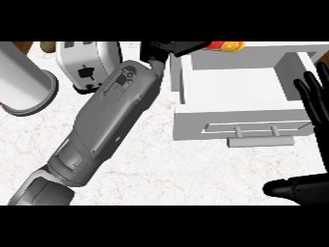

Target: Pick up the cup, place it into the drawer and close the drawer

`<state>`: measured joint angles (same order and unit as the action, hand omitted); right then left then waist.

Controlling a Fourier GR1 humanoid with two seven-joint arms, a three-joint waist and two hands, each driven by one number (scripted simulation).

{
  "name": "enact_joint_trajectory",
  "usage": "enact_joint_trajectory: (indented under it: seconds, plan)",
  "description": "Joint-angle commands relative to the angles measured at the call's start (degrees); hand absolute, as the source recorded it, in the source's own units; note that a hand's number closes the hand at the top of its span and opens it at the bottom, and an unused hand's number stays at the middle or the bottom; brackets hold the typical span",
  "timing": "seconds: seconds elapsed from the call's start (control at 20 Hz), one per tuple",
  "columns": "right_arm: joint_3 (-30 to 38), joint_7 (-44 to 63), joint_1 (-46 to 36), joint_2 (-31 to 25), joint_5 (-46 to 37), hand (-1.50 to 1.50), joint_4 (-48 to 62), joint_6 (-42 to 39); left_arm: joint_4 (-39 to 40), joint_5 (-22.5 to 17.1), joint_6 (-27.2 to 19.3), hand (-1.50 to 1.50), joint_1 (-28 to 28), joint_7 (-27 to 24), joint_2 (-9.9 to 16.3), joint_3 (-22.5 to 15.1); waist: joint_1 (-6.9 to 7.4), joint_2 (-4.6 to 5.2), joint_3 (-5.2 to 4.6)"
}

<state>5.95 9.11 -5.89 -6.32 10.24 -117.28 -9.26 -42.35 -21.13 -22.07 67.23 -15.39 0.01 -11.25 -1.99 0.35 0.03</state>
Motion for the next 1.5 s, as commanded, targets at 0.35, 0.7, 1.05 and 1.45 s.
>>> enact_joint_trajectory:
  seconds: [0.35, 0.7, 1.05, 1.45]
  plan:
    - [-2.2, -0.4, 2.9, 1.3, 0.0, -1.5, -2.5, -0.7, 15.9, -8.7, -0.8, 1.5, 6.2, -5.5, 0.0, -8.8, -2.4, 0.43, 0.03]
    - [-1.4, 1.0, -5.5, 0.6, -0.1, -1.5, 3.3, 0.6, 20.4, -11.4, -0.3, 1.5, 8.6, -6.6, 0.0, -14.0, -3.02, 1.01, 0.03]
    - [-1.2, -1.0, -1.7, -0.3, 1.0, -1.5, 1.1, -2.0, 22.6, -10.7, -4.7, -1.5, 8.5, -3.7, 0.0, -21.9, -4.09, 1.0, 0.08]
    - [-1.2, -2.3, -2.0, 1.0, 3.9, -1.5, 2.6, -2.9, 15.4, -18.3, -5.8, -1.5, 7.4, -4.7, 0.0, -22.8, -4.36, 0.93, 0.08]
